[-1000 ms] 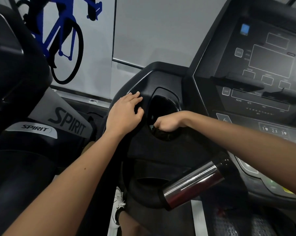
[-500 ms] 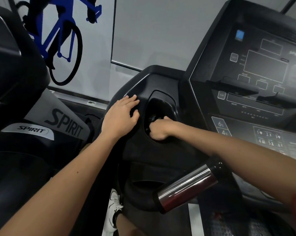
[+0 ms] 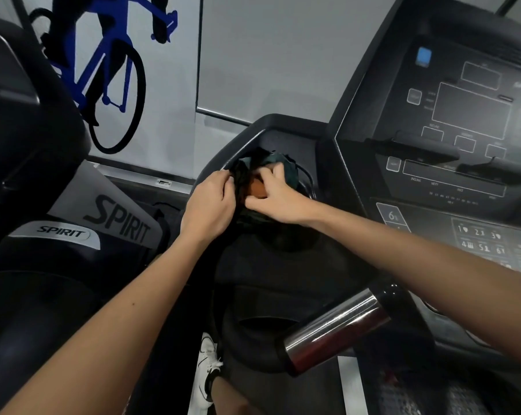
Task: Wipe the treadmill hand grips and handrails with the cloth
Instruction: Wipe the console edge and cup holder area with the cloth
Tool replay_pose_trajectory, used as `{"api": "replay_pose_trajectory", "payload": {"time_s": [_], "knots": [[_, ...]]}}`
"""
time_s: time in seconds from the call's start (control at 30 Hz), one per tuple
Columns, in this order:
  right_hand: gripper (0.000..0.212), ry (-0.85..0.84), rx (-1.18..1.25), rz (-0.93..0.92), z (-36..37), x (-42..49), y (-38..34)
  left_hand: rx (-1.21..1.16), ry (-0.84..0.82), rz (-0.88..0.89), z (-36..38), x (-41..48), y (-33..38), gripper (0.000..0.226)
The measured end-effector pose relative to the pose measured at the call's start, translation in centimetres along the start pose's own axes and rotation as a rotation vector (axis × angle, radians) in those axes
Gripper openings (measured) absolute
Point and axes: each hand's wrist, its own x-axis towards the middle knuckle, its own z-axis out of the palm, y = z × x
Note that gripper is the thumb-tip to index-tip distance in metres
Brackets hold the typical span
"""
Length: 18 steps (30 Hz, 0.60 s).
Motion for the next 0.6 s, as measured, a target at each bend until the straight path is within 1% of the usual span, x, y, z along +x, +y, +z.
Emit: {"api": "replay_pose_trajectory", "payload": {"time_s": [0.1,0.17,0.2,0.23,0.27,0.33,0.4,0.43,0.47,0.5,0.53,0.57,0.6], "knots": [[0.049,-0.080,-0.072,-0.125,-0.1,-0.8,0.4,-0.021,-0.002,0.002,0.0,0.0,0.0,0.030],[0.029,-0.178,-0.064,-0.245,0.0,-2.7,0.6,-0.032,-0.008,0.007,-0.1,0.1,-0.1,0.033],[0.020,-0.243,-0.098,-0.303,-0.3,-3.7,0.7,-0.037,-0.012,0.004,-0.1,0.1,-0.1,0.034],[0.020,-0.312,-0.158,-0.348,-0.7,-4.6,0.6,-0.035,-0.018,0.005,-0.1,0.1,-0.2,0.034],[0.022,-0.384,-0.234,-0.357,-1.4,-5.2,0.6,-0.021,-0.023,0.015,-0.1,0.1,-0.2,0.034],[0.029,-0.504,-0.448,-0.255,-3.1,-6.0,0.3,0.022,-0.030,0.035,0.0,-0.1,-0.3,0.034],[0.031,-0.542,-0.681,-0.131,-4.3,-6.3,0.5,0.073,-0.037,0.044,0.1,-0.1,-0.4,0.034],[0.025,-0.538,-0.803,-0.069,-4.5,-6.2,0.8,0.100,-0.042,0.044,0.1,-0.2,-0.5,0.035],[0.018,-0.489,-0.933,-0.035,-4.5,-6.0,1.1,0.121,-0.048,0.044,0.1,-0.3,-0.5,0.035],[0.019,-0.415,-1.090,-0.031,-4.0,-5.9,1.4,0.134,-0.052,0.045,0.0,-0.4,-0.5,0.036],[0.029,-0.326,-1.264,-0.044,-3.1,-5.5,1.8,0.142,-0.054,0.044,-0.1,-0.4,-0.4,0.036],[0.038,-0.200,-1.413,-0.061,-2.3,-5.0,2.4,0.149,-0.058,0.044,-0.2,-0.5,-0.3,0.036],[0.047,-0.104,-1.474,-0.040,-2.1,-4.4,2.3,0.154,-0.059,0.045,-0.1,-0.5,-0.2,0.037]]}}
